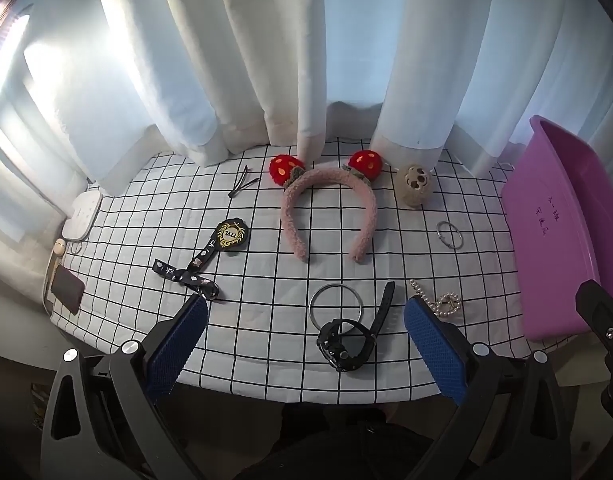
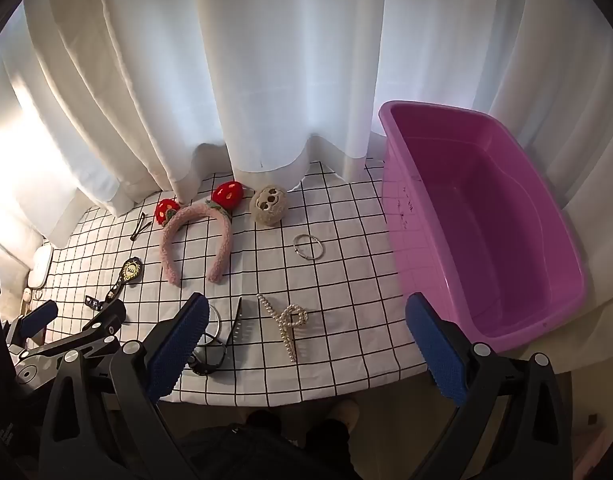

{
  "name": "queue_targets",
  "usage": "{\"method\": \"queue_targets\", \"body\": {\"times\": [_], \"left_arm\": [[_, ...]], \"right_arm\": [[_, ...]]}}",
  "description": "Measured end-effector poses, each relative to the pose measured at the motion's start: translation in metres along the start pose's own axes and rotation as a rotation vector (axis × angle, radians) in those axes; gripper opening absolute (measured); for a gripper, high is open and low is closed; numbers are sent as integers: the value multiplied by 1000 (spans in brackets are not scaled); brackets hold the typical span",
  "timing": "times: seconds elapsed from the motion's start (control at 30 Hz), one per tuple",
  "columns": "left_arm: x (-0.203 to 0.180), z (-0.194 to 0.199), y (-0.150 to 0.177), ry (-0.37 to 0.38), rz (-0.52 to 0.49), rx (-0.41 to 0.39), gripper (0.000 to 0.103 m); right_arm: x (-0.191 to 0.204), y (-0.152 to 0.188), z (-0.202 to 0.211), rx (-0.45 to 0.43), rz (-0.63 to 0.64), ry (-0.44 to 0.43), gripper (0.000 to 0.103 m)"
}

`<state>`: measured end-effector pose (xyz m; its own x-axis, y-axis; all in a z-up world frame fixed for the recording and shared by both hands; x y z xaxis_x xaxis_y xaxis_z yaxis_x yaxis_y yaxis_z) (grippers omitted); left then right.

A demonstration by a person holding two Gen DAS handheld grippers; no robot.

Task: Organize jewelry
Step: 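Move both tools toward the black watch and pearl claw clip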

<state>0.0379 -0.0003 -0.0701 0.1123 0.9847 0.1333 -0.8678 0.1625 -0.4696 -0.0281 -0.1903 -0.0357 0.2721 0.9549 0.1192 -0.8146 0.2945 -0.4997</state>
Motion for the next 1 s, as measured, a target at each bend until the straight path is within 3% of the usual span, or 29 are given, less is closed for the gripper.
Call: {"method": "queue_targets", "body": {"times": [1.0], "left_arm": [[0,-6,2,4,3,20,97]], "right_arm": [[4,-1,-5,11,21,-5,94]]}}
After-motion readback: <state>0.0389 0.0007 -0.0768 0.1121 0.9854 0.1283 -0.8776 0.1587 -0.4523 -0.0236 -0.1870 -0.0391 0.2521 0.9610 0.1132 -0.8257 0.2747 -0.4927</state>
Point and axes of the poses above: each gripper's, at about its wrist camera, not at the fingertips, and z roughly against the way its jaws point, x to its left, y to its underside, the point moved 8 cm from there along -z, roughly the way its jaws point, and after that the axes turned 4 degrees about -y, right-handed, at the moved point
